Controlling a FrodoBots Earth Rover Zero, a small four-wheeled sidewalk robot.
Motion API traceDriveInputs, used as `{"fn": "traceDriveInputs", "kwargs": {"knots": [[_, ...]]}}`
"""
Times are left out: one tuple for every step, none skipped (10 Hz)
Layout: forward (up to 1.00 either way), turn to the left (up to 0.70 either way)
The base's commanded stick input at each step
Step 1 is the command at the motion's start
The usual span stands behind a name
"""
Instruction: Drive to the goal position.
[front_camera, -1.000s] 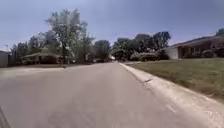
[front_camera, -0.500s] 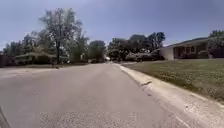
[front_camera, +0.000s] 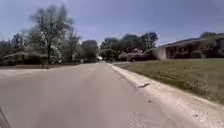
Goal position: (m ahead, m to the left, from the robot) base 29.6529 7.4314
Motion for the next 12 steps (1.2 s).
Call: {"fn": "traceDriveInputs", "kwargs": {"knots": [[0.70, 0.00], [0.70, 0.00], [0.70, 0.00], [0.70, 0.00], [0.70, 0.00], [0.70, 0.00], [0.70, 0.00], [0.70, 0.00], [0.70, 0.00], [0.70, 0.00], [0.70, 0.00], [0.70, 0.00]]}}
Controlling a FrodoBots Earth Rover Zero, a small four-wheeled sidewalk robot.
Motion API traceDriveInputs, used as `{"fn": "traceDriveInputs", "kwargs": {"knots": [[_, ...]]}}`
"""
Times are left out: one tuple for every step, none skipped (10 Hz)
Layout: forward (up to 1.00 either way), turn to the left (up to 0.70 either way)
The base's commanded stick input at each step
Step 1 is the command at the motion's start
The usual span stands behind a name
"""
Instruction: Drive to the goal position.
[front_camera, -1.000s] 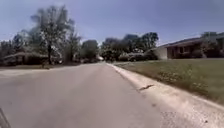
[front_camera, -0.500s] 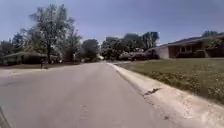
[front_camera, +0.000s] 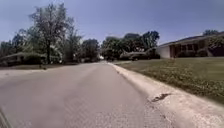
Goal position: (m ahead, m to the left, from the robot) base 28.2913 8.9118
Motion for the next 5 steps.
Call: {"fn": "traceDriveInputs", "kwargs": {"knots": [[0.70, 0.00], [0.70, 0.00], [0.70, 0.00], [0.70, 0.00], [0.70, 0.00]]}}
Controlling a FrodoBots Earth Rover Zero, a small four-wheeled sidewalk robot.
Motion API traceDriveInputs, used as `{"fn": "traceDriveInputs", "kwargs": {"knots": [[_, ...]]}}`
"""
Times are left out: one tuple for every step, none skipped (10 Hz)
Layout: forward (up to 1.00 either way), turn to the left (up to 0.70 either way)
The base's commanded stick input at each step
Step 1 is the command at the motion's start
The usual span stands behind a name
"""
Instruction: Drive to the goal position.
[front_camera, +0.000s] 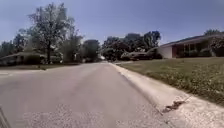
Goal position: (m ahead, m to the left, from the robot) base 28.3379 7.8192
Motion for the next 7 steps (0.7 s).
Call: {"fn": "traceDriveInputs", "kwargs": {"knots": [[0.70, 0.00], [0.70, 0.00], [0.70, 0.00], [0.70, 0.00], [0.70, 0.00], [0.70, 0.00], [0.70, 0.00]]}}
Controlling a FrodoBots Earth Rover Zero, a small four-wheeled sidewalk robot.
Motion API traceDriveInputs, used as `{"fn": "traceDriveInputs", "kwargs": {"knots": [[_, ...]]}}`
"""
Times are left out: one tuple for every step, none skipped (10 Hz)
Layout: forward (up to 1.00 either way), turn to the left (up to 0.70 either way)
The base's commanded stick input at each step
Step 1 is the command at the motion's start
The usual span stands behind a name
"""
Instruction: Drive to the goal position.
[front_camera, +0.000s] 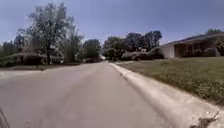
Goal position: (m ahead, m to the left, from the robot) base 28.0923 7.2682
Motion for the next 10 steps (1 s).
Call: {"fn": "traceDriveInputs", "kwargs": {"knots": [[0.70, 0.00], [0.70, 0.00], [0.70, 0.00], [0.70, 0.00], [0.70, 0.00], [0.70, 0.00], [0.70, 0.00], [0.70, 0.00], [0.70, 0.00], [0.70, 0.00]]}}
